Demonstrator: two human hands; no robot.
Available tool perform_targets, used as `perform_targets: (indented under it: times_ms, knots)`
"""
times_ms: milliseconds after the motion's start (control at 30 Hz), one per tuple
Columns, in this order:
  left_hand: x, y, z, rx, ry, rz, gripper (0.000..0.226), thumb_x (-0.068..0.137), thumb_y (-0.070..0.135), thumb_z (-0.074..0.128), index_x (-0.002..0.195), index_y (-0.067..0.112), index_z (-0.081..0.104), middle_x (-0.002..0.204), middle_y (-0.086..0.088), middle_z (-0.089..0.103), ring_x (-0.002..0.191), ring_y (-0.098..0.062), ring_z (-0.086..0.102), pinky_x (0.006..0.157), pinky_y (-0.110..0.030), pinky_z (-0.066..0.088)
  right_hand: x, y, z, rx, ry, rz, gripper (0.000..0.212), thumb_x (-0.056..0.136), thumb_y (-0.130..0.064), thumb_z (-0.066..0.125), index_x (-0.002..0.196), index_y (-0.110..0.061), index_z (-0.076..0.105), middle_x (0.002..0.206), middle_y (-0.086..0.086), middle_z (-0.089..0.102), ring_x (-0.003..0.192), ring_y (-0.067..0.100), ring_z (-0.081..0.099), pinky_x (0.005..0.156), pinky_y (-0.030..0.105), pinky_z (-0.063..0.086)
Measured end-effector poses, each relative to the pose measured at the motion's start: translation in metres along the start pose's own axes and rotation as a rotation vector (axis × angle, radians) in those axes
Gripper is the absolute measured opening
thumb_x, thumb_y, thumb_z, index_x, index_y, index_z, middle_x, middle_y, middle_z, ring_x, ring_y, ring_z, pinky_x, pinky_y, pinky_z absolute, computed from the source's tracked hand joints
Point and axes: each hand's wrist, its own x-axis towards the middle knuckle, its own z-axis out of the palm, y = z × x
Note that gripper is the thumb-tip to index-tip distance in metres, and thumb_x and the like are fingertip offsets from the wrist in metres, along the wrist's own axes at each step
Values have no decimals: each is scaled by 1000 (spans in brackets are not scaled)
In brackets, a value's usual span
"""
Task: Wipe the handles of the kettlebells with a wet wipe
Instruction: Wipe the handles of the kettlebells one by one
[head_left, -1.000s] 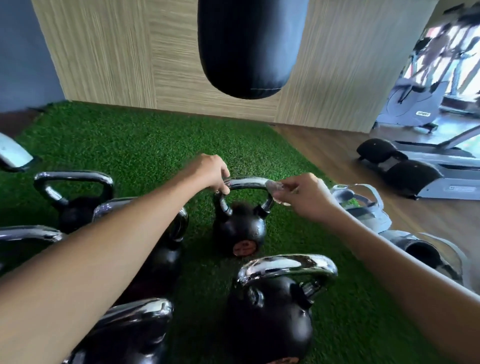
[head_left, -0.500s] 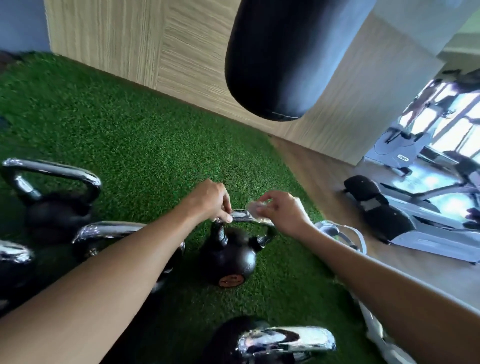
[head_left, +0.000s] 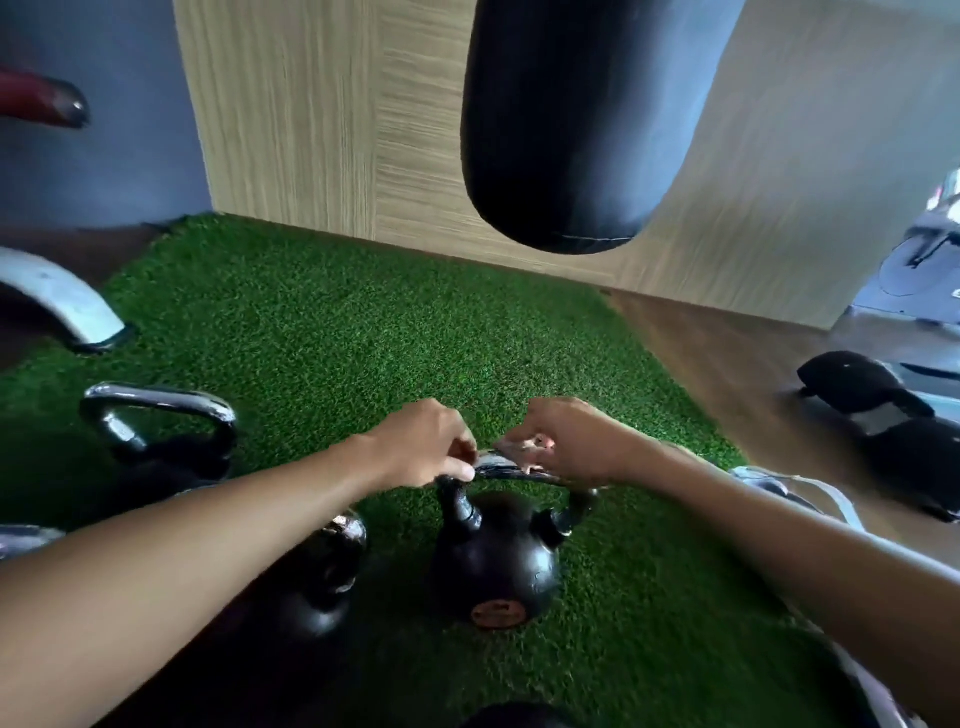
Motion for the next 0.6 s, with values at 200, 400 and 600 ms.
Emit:
perform_targets:
  times_ms: [200,400,600]
  knots:
    - [5,14,-9,147,-76,-168,41,90,39,71,128,24,67,114,6,73,50,2,58,50,-12,42,6,8,9,110,112,-94,33,92,-42,68,116,-21,74,103,-4,69,73,-4,56,61,8,39]
    - [12,24,-11,243,-121,-331,38,86,36,77,121,24,69,109,7,73,61,-6,71,53,-19,55,12,-1,14,61,229,-183,22,90,-32,71,100,-13,76,95,-2,66,89,11,61,83,24,56]
    - [5,41,-17,310,-103,-282,27,90,28,77,115,26,69,90,12,67,42,11,55,43,-13,43,-18,33,21,149,278,-155,20,88,-25,67,107,-21,68,99,-2,75,86,15,70,85,35,60]
